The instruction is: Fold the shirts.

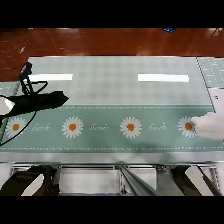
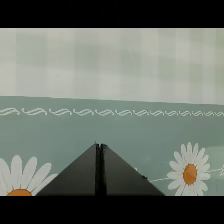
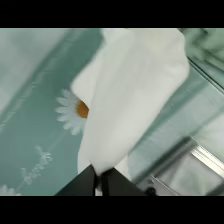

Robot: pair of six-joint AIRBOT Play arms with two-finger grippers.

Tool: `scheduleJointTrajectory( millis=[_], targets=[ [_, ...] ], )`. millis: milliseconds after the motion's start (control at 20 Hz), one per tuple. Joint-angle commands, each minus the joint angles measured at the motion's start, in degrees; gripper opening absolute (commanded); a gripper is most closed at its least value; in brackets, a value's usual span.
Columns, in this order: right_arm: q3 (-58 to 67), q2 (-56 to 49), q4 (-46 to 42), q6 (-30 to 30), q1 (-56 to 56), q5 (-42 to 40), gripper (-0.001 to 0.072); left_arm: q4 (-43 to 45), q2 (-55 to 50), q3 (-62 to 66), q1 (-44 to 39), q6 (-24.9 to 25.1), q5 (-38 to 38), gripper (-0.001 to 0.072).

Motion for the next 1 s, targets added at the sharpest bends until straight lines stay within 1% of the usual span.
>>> scheduleJointTrajectory(
  millis=[0,50,100,150,200,250,350,400,450,500,550,600,650,700,750,800,850,950],
  targets=[
    [-15.93,7.82,-15.02,-1.07,-10.86,2.47,0.0018,0.02,-0.07,0.02,-0.02,0.11,2.19,0.0028],
    [-19.74,9.01,-17.07,-0.28,-13.09,2.36,0.0019,0.02,-0.09,0.02,-0.02,0.11,2.21,0.0028],
    [-22.64,9.49,-18.67,0.96,-14.38,1.97,0.0072,0.02,-0.17,0.02,-0.04,0.11,2.16,0.0028],
    [-24.92,9.51,-19.78,1.79,-14.62,1.79,0.0279,0.04,-0.33,0.02,-0.31,0.13,2.19,0.0028],
    [-26.12,9.44,-19.61,1.11,-14.60,0.83,0.0426,0.04,-0.70,0.02,-0.59,0.13,2.45,0.0028],
    [-26.23,9.14,-18.99,0.98,-14.60,-0.70,0.0410,0.04,-1.25,0.04,-0.98,0.13,2.80,0.0028],
    [-25.62,8.22,-16.98,1.25,-14.62,-4.46,0.0409,0.04,-2.89,0.04,-1.42,0.61,4.79,0.0028],
    [-24.52,7.23,-15.02,1.27,-14.60,-6.54,0.0407,0.04,-3.89,0.48,-1.40,2.12,5.95,0.0028],
    [-22.84,5.92,-10.97,1.27,-14.60,-8.96,0.0374,0.07,-4.94,1.88,-0.87,3.80,6.03,0.0028],
    [-20.24,4.09,-4.07,1.22,-14.60,-12.07,0.0235,0.13,-6.12,4.50,-0.20,4.72,5.95,0.0028],
    [-17.14,1.95,4.96,1.09,-14.01,-15.45,0.0123,0.11,-7.21,7.74,0.63,4.70,5.84,0.0028],
    [-14.21,-0.13,14.43,-0.42,-12.24,-18.82,0.0057,0.11,-8.57,12.26,1.38,4.68,5.29,0.0028],
    [-11.04,-2.38,24.65,-3.56,-8.72,-22.86,0.0018,0.11,-9.88,17.09,1.53,4.70,4.57,0.0028],
    [-8.13,-4.46,31.82,-5.77,-3.82,-26.75,0.0018,0.07,-11.50,22.84,1.27,4.68,3.78,0.0027],
    [-4.90,-6.67,35.52,-7.43,3.21,-30.42,0.0018,0.09,-13.14,28.28,0.42,4.70,3.02,0.0027],
    [-1.92,-8.66,35.21,-8.83,10.75,-32.89,0.0018,0.11,-15.13,33.88,-0.74,4.70,1.97,0.0027],
    [0.79,-10.78,32.26,-10.01,19.61,-34.73,0.0018,0.15,-16.90,38.32,-2.14,4.70,0.81,0.0027],
    [2.40,-14.10,22.29,-10.56,35.89,-37.53,0.0018,2.32,-19.56,43.12,-5.86,4.70,-0.90,0.0027]
  ],
)
